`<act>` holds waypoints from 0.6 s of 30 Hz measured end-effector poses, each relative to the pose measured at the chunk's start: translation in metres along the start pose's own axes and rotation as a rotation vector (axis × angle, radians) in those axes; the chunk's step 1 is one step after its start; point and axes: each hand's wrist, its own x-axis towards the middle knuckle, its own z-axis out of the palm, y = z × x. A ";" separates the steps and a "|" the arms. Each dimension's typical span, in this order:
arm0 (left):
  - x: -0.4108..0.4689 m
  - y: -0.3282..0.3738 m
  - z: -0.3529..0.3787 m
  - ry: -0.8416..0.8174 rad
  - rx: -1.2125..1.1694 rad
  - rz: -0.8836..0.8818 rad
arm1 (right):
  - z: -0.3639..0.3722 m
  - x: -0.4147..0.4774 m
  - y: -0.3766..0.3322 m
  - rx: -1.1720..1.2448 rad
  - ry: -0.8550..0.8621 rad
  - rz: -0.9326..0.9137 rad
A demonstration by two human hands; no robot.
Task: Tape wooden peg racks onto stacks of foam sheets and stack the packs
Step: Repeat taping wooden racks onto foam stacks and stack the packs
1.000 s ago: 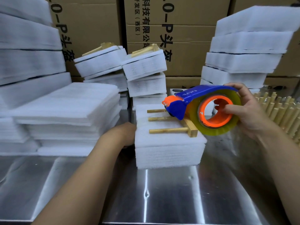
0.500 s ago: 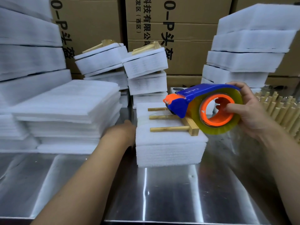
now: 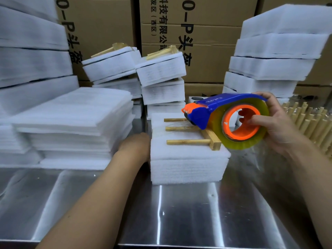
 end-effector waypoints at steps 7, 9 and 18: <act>0.010 -0.001 -0.014 0.275 -0.829 -0.084 | 0.001 -0.001 -0.001 0.026 -0.005 0.017; 0.004 0.010 -0.015 0.164 -0.979 -0.071 | 0.001 -0.001 -0.001 0.026 -0.004 0.021; -0.009 0.020 -0.012 -0.202 -1.663 -0.186 | 0.005 -0.003 0.000 0.026 0.032 0.021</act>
